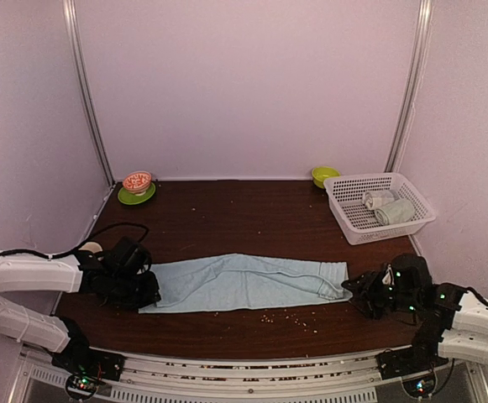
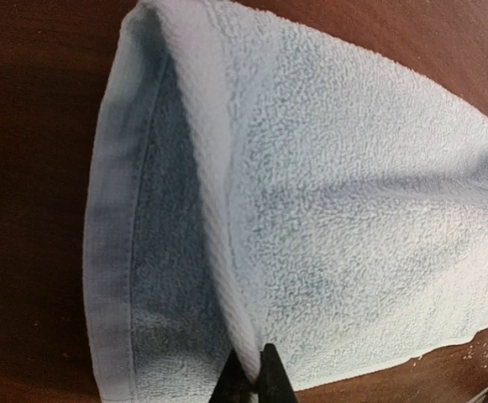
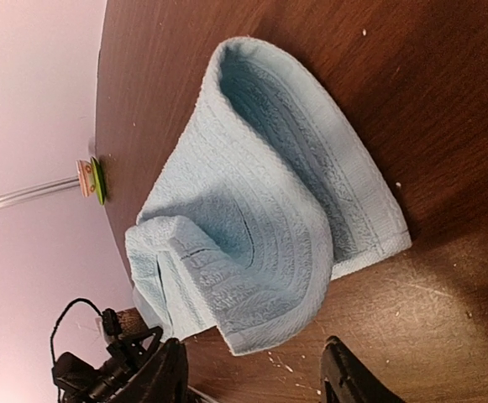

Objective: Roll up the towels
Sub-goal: Pick up the towel from the center of the board.

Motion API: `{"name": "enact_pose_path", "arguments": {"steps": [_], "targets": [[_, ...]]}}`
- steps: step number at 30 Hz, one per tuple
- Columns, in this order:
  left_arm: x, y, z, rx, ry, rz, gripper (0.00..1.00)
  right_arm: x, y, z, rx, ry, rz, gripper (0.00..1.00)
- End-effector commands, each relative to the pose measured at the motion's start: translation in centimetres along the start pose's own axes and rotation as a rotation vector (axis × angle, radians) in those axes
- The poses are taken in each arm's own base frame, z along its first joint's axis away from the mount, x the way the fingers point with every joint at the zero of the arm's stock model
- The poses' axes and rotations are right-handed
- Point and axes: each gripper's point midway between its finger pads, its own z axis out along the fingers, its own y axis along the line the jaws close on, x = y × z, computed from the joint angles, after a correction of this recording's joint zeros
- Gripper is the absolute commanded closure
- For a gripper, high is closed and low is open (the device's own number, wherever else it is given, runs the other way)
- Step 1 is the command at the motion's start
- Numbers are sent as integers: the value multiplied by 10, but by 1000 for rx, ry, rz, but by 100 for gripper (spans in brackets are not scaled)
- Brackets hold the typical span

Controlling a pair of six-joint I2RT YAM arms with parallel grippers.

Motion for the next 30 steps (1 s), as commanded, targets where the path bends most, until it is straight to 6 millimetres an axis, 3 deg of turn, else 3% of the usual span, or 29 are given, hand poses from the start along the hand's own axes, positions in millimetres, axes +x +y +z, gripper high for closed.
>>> {"name": "enact_pose_path", "arguments": {"steps": [1,15,30], "targets": [[-11,-11,-5,32,-36,17,100,-5,10,2,-63,-31,119,46],[-11,-12,-5,33,-37,23,100,-1,16,12,-54,4,180,47],[-12,-13,-6,33,-39,30,100,6,13,21,-25,44,188,64]]}}
